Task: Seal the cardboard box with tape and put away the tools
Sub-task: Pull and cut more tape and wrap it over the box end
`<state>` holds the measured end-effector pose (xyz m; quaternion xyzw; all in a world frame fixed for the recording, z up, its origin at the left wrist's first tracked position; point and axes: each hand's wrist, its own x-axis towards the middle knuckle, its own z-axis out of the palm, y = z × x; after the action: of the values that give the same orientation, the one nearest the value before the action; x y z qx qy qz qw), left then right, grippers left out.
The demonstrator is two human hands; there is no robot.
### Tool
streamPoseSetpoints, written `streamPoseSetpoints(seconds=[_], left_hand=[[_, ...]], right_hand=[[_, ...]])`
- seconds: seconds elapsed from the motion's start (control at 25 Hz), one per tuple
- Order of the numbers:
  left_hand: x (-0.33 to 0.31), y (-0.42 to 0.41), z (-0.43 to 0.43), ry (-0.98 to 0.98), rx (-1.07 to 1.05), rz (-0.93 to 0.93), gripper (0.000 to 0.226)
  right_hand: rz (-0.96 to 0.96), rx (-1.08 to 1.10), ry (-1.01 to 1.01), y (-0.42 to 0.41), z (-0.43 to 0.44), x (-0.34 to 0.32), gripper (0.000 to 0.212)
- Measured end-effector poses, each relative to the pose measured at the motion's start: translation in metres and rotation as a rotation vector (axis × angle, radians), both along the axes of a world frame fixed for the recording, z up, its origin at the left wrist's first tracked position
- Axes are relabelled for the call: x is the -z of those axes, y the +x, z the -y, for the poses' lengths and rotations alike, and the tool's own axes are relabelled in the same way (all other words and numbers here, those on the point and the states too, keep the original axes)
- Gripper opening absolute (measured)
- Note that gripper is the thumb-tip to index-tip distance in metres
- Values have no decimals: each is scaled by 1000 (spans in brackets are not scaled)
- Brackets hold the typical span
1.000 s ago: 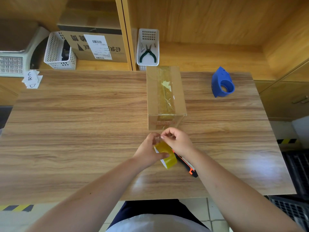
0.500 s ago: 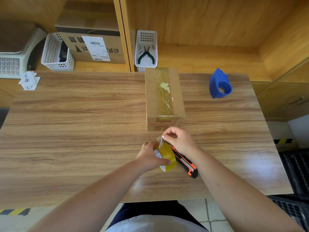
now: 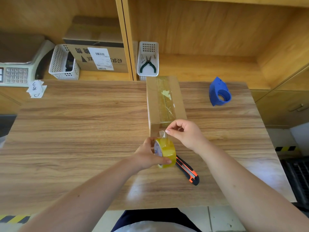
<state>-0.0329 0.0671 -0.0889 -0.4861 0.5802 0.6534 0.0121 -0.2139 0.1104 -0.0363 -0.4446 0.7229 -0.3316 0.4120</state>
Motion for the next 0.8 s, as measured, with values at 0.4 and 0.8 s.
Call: streamPoseSetpoints(seconds=[0.4, 0.8], left_hand=[[-34, 16, 3, -232, 33, -183, 109], [-67, 10, 18, -432, 222, -358, 91]], right_hand=[[98, 17, -7, 8, 0, -5, 5], [533, 189, 177, 17, 4, -16, 24]])
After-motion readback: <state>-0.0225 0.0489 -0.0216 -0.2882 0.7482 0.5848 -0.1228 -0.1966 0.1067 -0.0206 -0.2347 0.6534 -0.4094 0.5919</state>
